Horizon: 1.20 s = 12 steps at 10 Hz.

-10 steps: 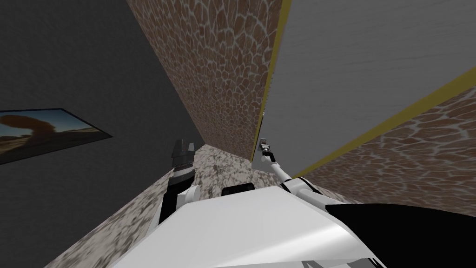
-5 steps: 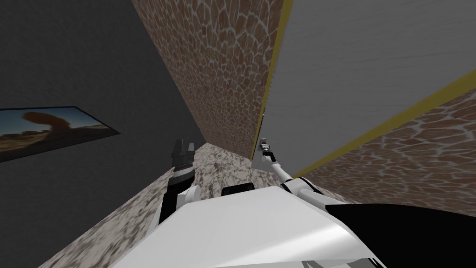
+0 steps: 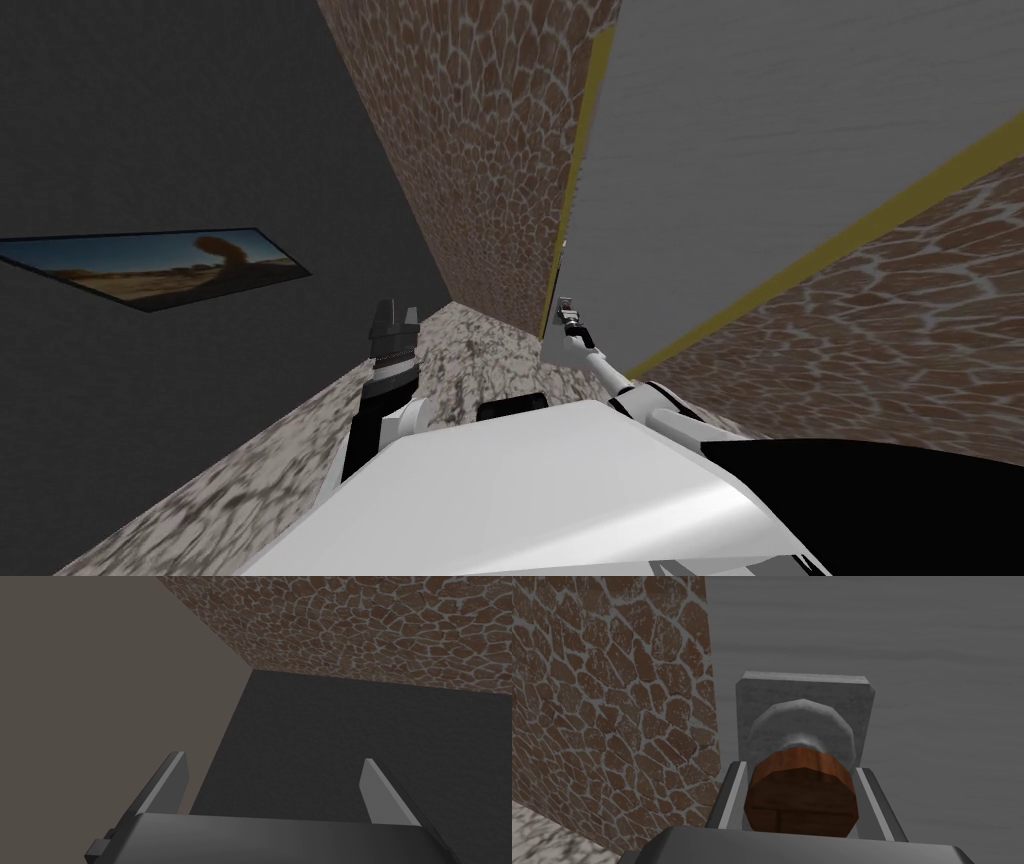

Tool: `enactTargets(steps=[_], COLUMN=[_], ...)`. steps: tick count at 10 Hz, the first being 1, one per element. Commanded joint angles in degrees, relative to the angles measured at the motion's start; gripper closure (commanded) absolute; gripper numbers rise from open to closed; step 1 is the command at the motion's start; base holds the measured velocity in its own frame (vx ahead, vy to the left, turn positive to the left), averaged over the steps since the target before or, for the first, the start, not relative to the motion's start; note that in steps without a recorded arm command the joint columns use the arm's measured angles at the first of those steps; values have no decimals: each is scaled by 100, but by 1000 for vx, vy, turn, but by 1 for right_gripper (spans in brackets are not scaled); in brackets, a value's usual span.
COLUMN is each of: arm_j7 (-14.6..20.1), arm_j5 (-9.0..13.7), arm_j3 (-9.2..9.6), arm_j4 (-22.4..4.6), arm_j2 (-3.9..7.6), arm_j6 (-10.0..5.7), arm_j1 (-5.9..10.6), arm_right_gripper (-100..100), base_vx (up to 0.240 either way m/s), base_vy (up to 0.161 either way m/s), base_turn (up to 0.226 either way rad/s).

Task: Pull the door open

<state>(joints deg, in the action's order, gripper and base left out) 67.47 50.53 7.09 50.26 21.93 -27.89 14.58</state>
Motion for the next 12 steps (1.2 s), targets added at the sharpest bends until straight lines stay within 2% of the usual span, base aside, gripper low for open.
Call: enactTargets(steps=[1, 3, 4, 5, 6, 12], arm_j7=[121, 251, 186, 284, 308, 698], arm_j5=[-15, -27, -20, -36, -40, -99], arm_j3=[128, 258, 203, 338, 370, 867], arm_j4=[39, 111, 93, 157, 176, 470], arm_j2=[37, 113, 88, 142, 159, 432], arm_j6=[27, 56, 57, 70, 69, 51], arm_j1=[-9, -46, -48, -92, -101, -230], arm_right_gripper=[100, 100, 100, 100, 100, 100], base_vx=[-261, -228, -101, -174, -215, -236], base_vy=[-94, -64, -23, -46, -60, -81], base_turn=[113, 119, 31, 82, 99, 111])
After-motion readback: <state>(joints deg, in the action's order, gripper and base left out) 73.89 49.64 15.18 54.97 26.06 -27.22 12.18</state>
